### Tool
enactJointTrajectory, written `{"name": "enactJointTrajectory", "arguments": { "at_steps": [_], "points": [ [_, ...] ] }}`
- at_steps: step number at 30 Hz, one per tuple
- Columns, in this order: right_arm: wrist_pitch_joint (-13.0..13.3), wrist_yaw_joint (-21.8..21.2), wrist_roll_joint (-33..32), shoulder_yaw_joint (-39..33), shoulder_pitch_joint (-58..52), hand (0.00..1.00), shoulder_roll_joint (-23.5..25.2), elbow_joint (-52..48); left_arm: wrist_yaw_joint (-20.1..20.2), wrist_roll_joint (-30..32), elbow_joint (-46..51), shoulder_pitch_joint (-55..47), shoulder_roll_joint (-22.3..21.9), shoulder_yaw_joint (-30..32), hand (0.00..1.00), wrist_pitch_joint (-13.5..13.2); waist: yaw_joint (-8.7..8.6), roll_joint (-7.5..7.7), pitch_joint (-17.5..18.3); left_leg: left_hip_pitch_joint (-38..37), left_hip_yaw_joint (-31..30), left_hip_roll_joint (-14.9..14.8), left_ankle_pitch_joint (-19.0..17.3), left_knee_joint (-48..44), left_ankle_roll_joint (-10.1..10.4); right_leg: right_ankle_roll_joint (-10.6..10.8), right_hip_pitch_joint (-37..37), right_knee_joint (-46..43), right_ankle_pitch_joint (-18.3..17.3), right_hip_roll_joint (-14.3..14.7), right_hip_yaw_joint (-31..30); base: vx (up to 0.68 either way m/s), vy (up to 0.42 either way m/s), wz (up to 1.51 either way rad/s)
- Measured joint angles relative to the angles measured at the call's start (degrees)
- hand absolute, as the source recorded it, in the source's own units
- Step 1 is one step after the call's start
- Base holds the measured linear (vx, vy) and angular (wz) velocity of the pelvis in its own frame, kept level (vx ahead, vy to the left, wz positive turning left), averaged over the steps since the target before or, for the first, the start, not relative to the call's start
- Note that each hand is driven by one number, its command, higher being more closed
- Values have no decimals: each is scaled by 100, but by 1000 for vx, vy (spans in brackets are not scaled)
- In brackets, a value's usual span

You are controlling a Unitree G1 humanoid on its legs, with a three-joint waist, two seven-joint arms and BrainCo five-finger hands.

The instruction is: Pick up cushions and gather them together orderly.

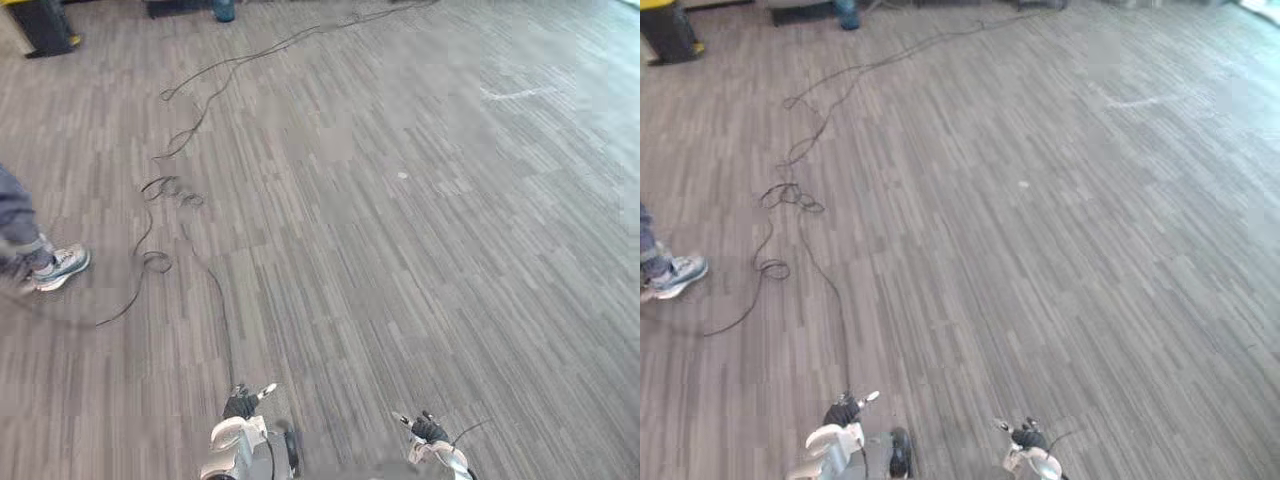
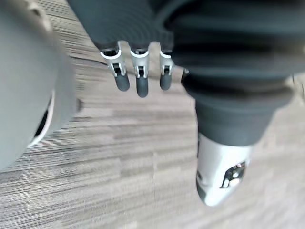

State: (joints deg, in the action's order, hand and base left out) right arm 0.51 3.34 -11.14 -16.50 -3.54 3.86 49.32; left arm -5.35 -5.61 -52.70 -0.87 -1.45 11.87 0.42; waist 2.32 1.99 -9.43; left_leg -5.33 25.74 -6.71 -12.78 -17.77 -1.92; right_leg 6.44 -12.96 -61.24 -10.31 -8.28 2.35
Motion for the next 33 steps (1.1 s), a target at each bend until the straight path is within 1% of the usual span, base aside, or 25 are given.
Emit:
{"name": "enactJointTrajectory", "arguments": {
  "at_steps": [1,2,3,5,6,7,8,9,10,11,13,14,16,17,20,22,24,25,26,27,28,29,30,32,33],
  "points": [
    [5,1,0,-2,0,0,5,-33,-4,0,-10,-1,-12,-1,0,0,0,-37,23,-163,60,-13,-80,135,12,-55,-148,3,-40,17,155,450,156,-76],
    [21,-2,0,-2,13,0,9,-122,-10,0,-37,34,-29,-1,0,1,-24,-113,55,-504,178,-37,-372,531,336,-172,-584,124,-148,32,649,493,136,-64],
    [18,-22,-6,-28,69,0,9,-96,-17,4,-176,183,41,3,0,1,-27,78,-34,-842,373,112,-476,743,496,-275,-961,637,-225,-112,1073,493,136,-54],
    [38,-10,-3,-203,121,0,22,-135,-25,11,-345,221,14,16,0,31,-113,66,-41,-1115,470,125,-511,912,526,-439,-1145,1722,-202,-67,1721,406,27,-23],
    [48,-2,-5,-278,128,0,0,-126,-23,56,-378,230,-8,15,0,43,-180,49,-52,-1206,479,119,-510,981,525,-531,-1188,2110,-107,-56,1957,787,-42,-4],
    [62,7,2,-376,112,0,7,-112,-19,132,-380,215,-98,21,0,35,-231,14,-77,-1545,488,179,-509,1207,527,-759,-1165,3492,429,130,2264,703,-65,3],
    [58,7,4,-371,88,0,6,-101,-17,143,-380,189,-112,26,0,33,-228,36,-65,-1635,480,219,-509,1212,528,-805,-1132,3755,577,146,2222,724,-94,1],
    [53,6,3,-375,56,0,8,-103,-10,161,-396,146,-153,48,0,35,-238,48,-61,-1805,422,264,-508,1204,528,-1231,-1088,3812,1004,135,2175,396,-84,-19],
    [53,-2,54,-369,127,0,-126,-109,34,188,-482,134,-227,23,0,47,-257,-185,-42,-1998,324,91,-440,1059,633,-1571,-1087,3327,751,212,2204,651,-160,-18],
    [58,-8,169,-394,137,0,-173,-147,39,251,-473,161,-235,62,0,44,-292,-322,-39,-1891,119,-85,-203,561,921,-1584,-1075,3015,322,262,2199,650,-187,-27],
    [50,-7,208,-480,144,0,-183,-212,34,339,-406,195,-237,75,0,40,-284,-481,-56,-1474,-292,-393,189,-598,878,-1592,-887,2958,-5,440,2161,673,-233,-27],
    [51,9,208,-462,150,0,-178,-234,37,337,-378,179,-232,93,0,43,-298,-599,-104,-755,-874,-717,1048,-2253,995,-1577,-480,3222,-155,713,2052,680,-198,-50],
    [45,12,194,-350,201,0,-164,-152,45,331,-322,181,-225,236,0,34,-228,-604,-168,-28,-1090,-926,975,-3770,1041,-1607,37,3625,-219,1003,1780,522,-98,-80],
    [13,15,190,-153,284,0,-114,27,28,323,-219,134,-214,294,0,43,-182,-475,-248,633,-1067,-984,510,-4471,887,-1603,639,4056,-256,1131,1505,483,-44,-91],
    [-30,25,154,58,296,0,-35,133,18,315,111,50,-183,246,0,-11,-113,-290,-250,1603,-728,-1016,62,-3870,576,-1498,1425,4727,-300,1205,984,455,-5,-87],
    [-56,22,157,79,258,0,-15,136,14,320,246,10,-223,254,0,-30,5,-351,-240,1951,-589,-954,-34,-2524,523,-1269,1877,4997,-351,1227,548,496,85,-116],
    [-81,33,169,77,215,0,-9,137,-17,322,275,-22,-222,274,0,-73,103,-402,-182,2211,-936,-705,182,-653,765,-1006,2345,5205,-630,1203,97,555,198,-99],
    [-81,33,181,86,209,0,-9,143,-21,322,285,-32,-213,264,0,-79,107,-397,-151,2289,-1058,-649,321,-321,773,-956,2424,5226,-719,1194,7,608,284,-89],
    [-93,33,210,102,187,0,21,201,-33,323,324,-62,-180,267,0,-85,155,-292,-56,2310,-1296,-449,894,-258,723,-839,2578,5241,-872,1060,-201,686,332,-85],
    [-98,15,212,142,98,0,30,287,-58,326,334,-112,-120,271,0,-76,161,-92,194,2319,-1316,-244,999,-395,506,-697,2583,5117,-950,829,-435,723,334,-74],
    [-97,12,215,143,78,0,29,310,-65,318,304,-104,-84,275,0,-68,137,10,249,2300,-1217,-183,894,-497,395,-594,2477,4874,-959,705,-466,757,328,-63],
    [-93,31,218,135,63,0,32,327,-66,309,239,-57,-31,276,0,-66,133,124,231,2104,-991,-138,628,-615,373,-445,2130,3909,-924,560,-574,841,376,-71],
    [-95,33,218,145,56,0,28,339,-74,288,139,17,30,273,0,-53,162,201,163,1664,-707,-119,326,-576,339,11,1458,2203,-511,443,-614,688,318,-82],
    [-93,8,223,145,50,0,-23,296,-103,234,-21,57,79,229,0,19,75,178,55,888,-438,-15,61,-370,254,193,768,466,-55,181,-424,590,255,-64],
    [-69,10,225,139,52,0,-29,230,-107,197,-75,69,59,205,0,40,39,146,31,583,-395,-5,-22,-276,225,160,644,182,-71,103,-244,669,260,-61]
  ]
}}
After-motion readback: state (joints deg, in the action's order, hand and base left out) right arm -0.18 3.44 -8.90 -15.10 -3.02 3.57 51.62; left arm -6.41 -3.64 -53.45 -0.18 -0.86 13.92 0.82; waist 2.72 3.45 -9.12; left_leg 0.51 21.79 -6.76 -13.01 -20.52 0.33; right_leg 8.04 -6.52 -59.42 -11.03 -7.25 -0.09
